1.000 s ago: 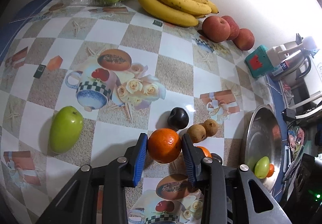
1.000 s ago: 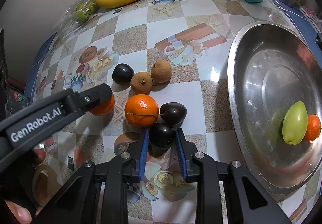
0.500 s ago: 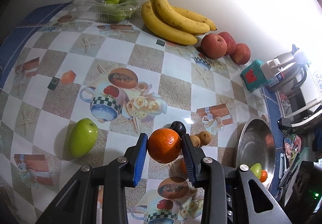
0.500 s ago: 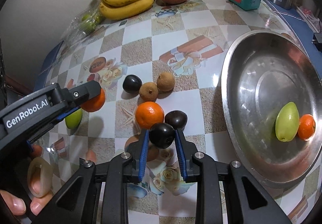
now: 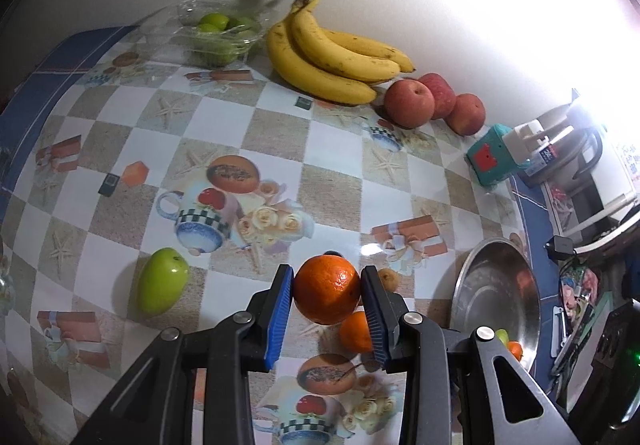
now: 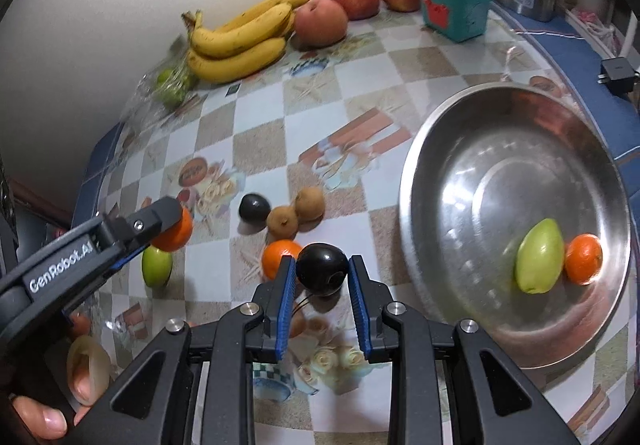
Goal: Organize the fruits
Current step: 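Grasp the orange with the left tool, then carry the dark plum and the orange in both tools over the steel plate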
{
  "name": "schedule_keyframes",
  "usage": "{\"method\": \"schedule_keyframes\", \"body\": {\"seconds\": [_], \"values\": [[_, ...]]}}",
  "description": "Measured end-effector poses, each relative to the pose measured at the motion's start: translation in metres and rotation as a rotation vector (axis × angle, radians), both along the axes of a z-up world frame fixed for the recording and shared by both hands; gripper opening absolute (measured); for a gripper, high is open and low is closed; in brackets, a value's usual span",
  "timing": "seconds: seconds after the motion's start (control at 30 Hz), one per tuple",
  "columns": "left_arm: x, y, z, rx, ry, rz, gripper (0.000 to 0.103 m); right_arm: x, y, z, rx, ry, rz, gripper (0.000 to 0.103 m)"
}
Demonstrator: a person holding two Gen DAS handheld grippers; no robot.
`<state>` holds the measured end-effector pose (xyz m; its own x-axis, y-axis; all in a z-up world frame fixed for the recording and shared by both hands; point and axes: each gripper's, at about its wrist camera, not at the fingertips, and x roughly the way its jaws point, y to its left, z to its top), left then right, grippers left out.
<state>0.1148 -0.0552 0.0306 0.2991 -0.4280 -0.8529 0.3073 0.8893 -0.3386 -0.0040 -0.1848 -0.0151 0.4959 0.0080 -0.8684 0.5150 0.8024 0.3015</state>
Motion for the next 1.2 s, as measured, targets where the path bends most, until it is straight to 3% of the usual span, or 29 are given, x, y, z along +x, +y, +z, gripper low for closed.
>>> {"method": "schedule_keyframes", "body": {"seconds": [0.3,0.73,1.2], "values": [[-0.012,-0.044,0.01,0.01,-0.017,-0.087,0.037,-0.014,-0.028,0.006,-0.017,-0.017,-0.094,0.028],[-0.043,-0.11,0.019,0.008,-0.078,-0.252,0.037,-0.059,-0.097,0.009,-0.069,-0.029,-0.355,0.028],[-0.08,-0.157,-0.01,0.062,-0.116,-0.404,0.037,-0.083,-0.133,0.0,-0.113,-0.069,-0.493,0.028]]}}
